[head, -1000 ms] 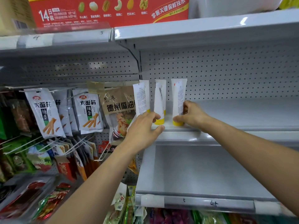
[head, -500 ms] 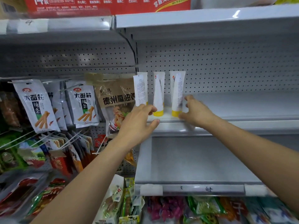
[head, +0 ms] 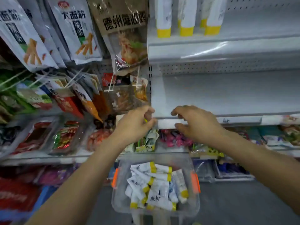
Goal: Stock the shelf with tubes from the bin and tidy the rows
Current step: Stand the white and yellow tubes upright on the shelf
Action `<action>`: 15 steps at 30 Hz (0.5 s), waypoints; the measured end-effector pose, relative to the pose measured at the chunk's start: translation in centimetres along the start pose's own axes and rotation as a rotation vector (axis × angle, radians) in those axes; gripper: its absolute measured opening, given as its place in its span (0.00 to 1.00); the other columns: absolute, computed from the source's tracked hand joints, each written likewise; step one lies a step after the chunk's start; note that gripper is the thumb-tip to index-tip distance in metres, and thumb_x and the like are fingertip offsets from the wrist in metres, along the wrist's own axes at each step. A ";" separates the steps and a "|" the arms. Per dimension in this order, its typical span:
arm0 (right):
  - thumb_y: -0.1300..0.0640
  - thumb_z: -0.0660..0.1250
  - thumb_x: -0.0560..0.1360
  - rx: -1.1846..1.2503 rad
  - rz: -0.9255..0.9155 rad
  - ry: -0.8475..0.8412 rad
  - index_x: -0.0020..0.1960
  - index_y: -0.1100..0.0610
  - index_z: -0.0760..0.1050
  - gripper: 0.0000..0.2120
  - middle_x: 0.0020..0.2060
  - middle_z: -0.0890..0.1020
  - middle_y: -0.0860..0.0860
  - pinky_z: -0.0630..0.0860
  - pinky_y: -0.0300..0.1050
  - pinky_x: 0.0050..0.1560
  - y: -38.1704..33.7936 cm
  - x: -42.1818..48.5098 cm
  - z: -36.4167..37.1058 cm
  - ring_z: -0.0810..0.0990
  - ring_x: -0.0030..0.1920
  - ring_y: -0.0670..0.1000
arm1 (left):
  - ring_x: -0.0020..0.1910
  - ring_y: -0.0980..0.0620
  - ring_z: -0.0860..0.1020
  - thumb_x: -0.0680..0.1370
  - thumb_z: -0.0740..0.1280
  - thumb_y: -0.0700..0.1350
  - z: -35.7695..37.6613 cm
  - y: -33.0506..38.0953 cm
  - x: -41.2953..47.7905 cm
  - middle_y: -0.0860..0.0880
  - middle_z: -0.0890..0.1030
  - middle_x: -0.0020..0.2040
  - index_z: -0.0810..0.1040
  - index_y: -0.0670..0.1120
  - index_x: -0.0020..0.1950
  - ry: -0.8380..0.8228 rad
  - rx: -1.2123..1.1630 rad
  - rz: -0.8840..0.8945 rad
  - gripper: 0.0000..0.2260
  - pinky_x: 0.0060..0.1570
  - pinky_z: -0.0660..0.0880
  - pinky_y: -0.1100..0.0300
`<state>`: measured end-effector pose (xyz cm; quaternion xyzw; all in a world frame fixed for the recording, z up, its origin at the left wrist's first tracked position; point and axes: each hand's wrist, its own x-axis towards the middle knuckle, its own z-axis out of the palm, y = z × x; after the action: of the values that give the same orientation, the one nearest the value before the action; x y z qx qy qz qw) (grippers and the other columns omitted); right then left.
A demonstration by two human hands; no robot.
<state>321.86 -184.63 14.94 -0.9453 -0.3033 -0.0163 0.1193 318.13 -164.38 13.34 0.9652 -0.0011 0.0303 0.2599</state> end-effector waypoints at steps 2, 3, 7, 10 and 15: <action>0.52 0.64 0.75 0.040 0.006 -0.151 0.60 0.47 0.73 0.14 0.52 0.80 0.48 0.77 0.48 0.47 0.1 -0.5 4.5 0.79 0.53 0.53 | 0.42 0.53 0.76 0.78 0.66 0.53 3.0 -3.6 -0.9 0.58 0.78 0.44 0.75 0.51 0.60 -0.109 -0.050 -0.101 0.13 0.50 0.76 0.53; 0.52 0.64 0.75 0.056 0.012 -0.228 0.58 0.47 0.73 0.12 0.51 0.80 0.48 0.77 0.49 0.47 0.3 -0.7 6.7 0.80 0.52 0.54 | 0.42 0.53 0.76 0.78 0.67 0.52 4.6 -5.2 -1.4 0.55 0.79 0.45 0.75 0.49 0.60 -0.155 -0.092 -0.156 0.13 0.50 0.76 0.55; 0.49 0.64 0.76 0.094 0.071 -0.514 0.63 0.48 0.72 0.15 0.56 0.79 0.47 0.75 0.45 0.52 1.7 -1.2 16.0 0.78 0.56 0.51 | 0.44 0.49 0.77 0.78 0.68 0.48 12.2 -11.7 -3.6 0.46 0.79 0.48 0.75 0.47 0.58 -0.275 -0.390 -0.471 0.11 0.49 0.75 0.52; 0.50 0.65 0.76 0.130 0.108 -0.722 0.62 0.50 0.72 0.16 0.56 0.78 0.48 0.71 0.43 0.53 3.0 -1.7 23.5 0.76 0.58 0.52 | 0.46 0.42 0.79 0.74 0.72 0.50 19.8 -16.4 -5.9 0.38 0.79 0.53 0.74 0.46 0.56 -0.302 -0.557 -0.787 0.15 0.43 0.73 0.52; 0.53 0.67 0.74 0.157 0.179 -0.972 0.63 0.56 0.71 0.19 0.62 0.75 0.54 0.71 0.44 0.54 4.5 -3.1 35.1 0.75 0.61 0.57 | 0.53 0.40 0.79 0.65 0.76 0.52 32.0 -22.5 -9.2 0.38 0.77 0.57 0.68 0.39 0.64 -0.285 -0.620 -1.212 0.34 0.52 0.78 0.47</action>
<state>320.46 -181.64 -20.43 -0.8540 -0.2418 0.4593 0.0357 311.16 -161.10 -26.16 0.6713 0.4951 -0.2491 0.4921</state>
